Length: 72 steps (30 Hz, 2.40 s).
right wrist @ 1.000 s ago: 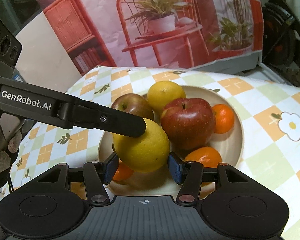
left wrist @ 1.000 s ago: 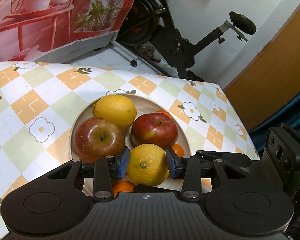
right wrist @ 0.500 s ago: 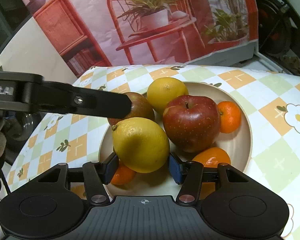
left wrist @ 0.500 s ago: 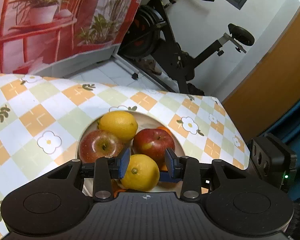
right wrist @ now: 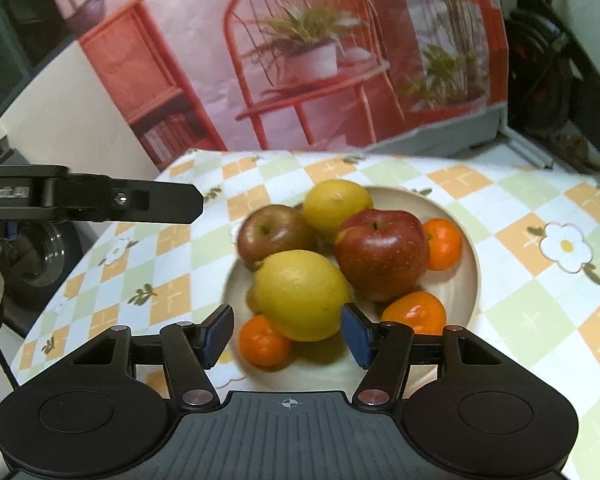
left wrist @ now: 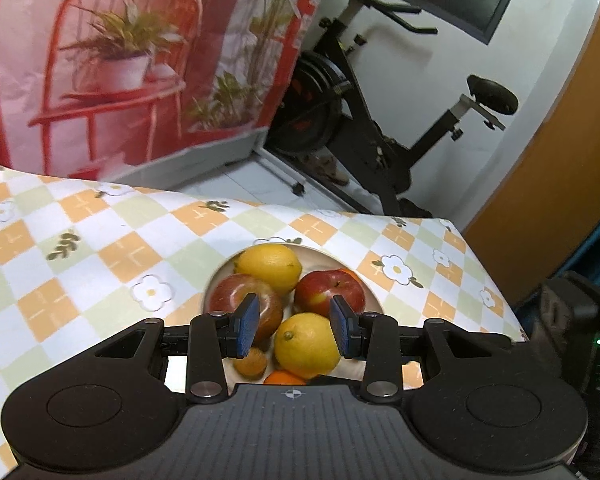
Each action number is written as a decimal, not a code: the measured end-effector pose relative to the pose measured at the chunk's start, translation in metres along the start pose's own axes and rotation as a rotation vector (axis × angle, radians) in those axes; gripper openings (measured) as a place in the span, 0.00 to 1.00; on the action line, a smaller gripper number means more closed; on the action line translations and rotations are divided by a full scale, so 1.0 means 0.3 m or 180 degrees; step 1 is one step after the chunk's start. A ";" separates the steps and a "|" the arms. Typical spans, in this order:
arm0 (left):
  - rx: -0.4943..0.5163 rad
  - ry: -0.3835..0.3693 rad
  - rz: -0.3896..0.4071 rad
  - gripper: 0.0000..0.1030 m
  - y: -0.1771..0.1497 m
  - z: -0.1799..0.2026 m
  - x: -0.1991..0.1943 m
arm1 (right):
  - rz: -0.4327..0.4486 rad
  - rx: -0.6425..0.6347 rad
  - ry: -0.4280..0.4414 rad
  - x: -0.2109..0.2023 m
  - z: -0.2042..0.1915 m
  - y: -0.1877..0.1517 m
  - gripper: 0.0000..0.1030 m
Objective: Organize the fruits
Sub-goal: 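Lower the grapefruit onto the plate and open the left gripper, then move the right gripper to the small brown fruit and close around it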
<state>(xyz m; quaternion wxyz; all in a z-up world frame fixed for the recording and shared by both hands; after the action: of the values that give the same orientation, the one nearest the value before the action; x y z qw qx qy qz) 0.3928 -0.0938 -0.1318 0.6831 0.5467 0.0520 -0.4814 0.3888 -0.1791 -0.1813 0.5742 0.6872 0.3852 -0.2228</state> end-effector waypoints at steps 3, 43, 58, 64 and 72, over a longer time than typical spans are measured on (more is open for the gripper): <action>-0.0044 0.0078 0.0081 0.39 -0.025 -0.005 -0.052 | 0.0143 -0.0038 -0.0026 -0.063 -0.022 -0.037 0.55; 0.0112 0.0593 0.0002 0.39 -0.289 0.011 -0.155 | 0.0543 -0.0816 -0.0222 -0.169 -0.088 -0.373 0.36; 0.0055 0.0588 -0.0053 0.39 -0.309 0.005 -0.140 | 0.0391 -0.0821 -0.0205 -0.133 -0.073 -0.384 0.29; 0.0045 0.0562 -0.0073 0.39 -0.316 0.005 -0.137 | 0.0313 -0.0798 -0.0168 -0.119 -0.070 -0.390 0.24; 0.0123 0.0405 -0.0157 0.41 -0.340 0.046 -0.116 | 0.0392 -0.0649 -0.0207 -0.140 -0.040 -0.387 0.24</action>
<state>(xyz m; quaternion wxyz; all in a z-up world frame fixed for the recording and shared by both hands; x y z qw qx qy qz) 0.2952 -0.0778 -0.1766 0.6557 0.5878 0.0995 -0.4634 0.2706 -0.1741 -0.2186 0.6659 0.6401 0.3441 -0.1689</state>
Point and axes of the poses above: each gripper's, at about its wrist camera, not at the fingertips, and x roughly the way its jaws point, z to its right, y to its top, the point moved 10 cm from there along x, roughly the way its jaws point, and after that the axes turned 8 degrees about -y, right-handed, at the moved point
